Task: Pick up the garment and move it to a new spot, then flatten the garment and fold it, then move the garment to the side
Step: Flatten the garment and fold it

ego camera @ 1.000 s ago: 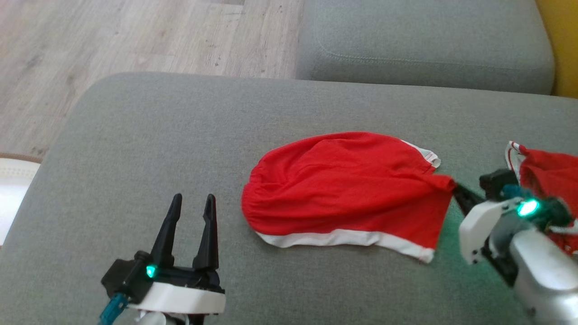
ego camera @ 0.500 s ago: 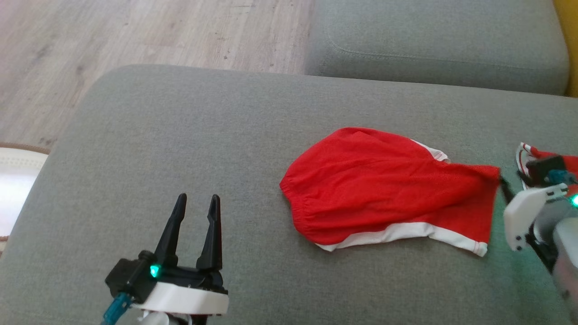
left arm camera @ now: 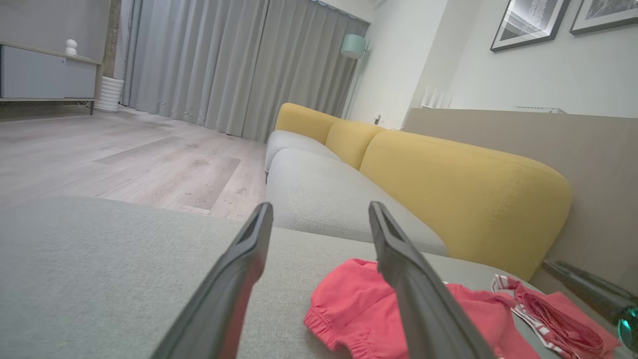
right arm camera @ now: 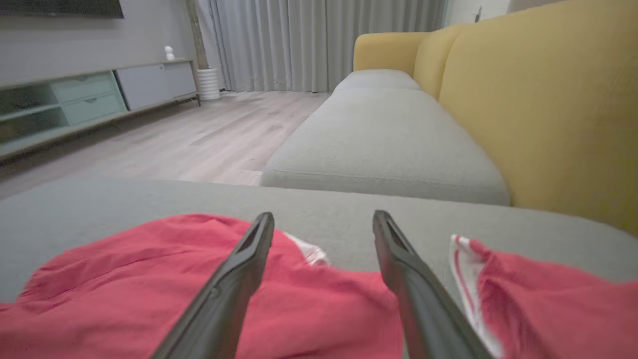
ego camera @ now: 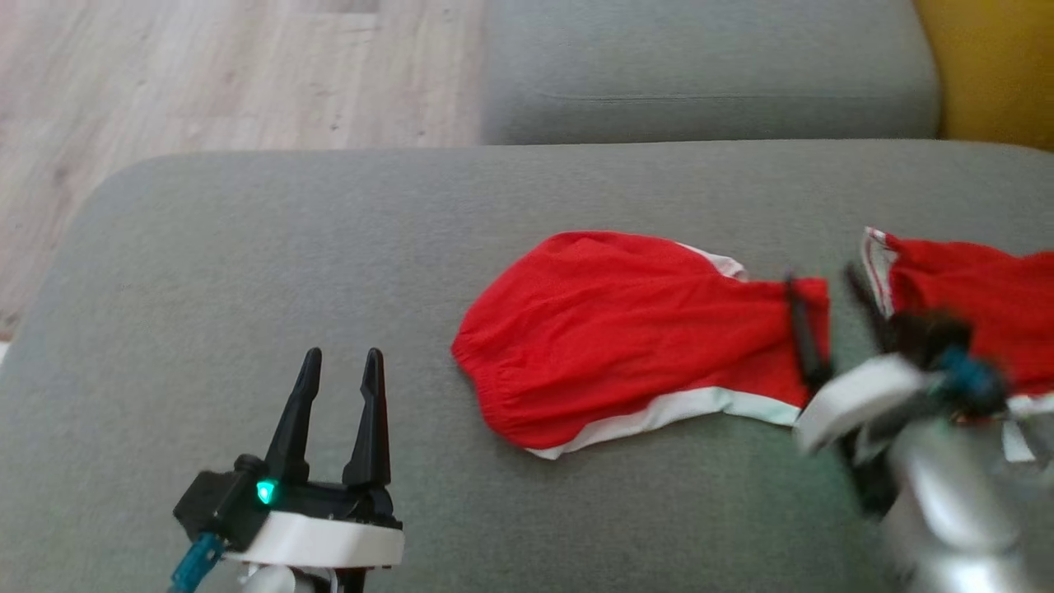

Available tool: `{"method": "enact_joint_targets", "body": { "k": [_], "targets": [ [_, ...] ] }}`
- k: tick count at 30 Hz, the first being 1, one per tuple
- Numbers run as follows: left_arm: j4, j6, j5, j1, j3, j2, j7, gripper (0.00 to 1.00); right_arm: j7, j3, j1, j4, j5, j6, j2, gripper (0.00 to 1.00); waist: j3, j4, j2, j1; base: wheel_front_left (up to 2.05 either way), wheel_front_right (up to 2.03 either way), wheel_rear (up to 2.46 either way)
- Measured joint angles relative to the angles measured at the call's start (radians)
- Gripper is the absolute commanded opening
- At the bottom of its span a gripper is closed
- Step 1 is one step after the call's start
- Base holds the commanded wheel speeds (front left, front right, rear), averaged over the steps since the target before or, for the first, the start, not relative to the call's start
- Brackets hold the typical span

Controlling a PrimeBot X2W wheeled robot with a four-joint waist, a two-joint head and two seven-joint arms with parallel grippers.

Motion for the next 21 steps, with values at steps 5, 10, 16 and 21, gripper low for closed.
{"method": "enact_joint_targets", "body": {
  "k": [5,10,16,21],
  "targets": [
    [-0.009,0.0,0.0,0.0,0.001,0.0,0.0,1.0,-0.008,-0.02,0.205,-0.167,-0.01,0.0,0.097,1.0,-0.005,-0.042,0.0,0.0,0.0,0.0,0.0],
    [-0.009,0.0,0.001,0.0,-0.002,0.0,0.0,1.0,-0.008,-0.022,0.307,-0.265,-0.036,0.0,0.126,1.0,-0.003,-0.052,0.0,0.0,0.0,0.0,0.0],
    [-0.008,0.0,0.003,0.0,-0.008,0.0,0.0,1.0,0.0,-0.001,0.306,-0.318,-0.065,0.0,0.13,1.0,-0.002,-0.026,0.0,0.0,0.0,0.0,0.0],
    [-0.006,0.0,0.002,0.0,-0.011,0.0,0.0,1.0,0.039,0.058,0.285,-0.332,-0.091,0.0,0.131,1.0,0.004,0.015,0.0,0.0,0.0,0.0,0.0]
  ]
}}
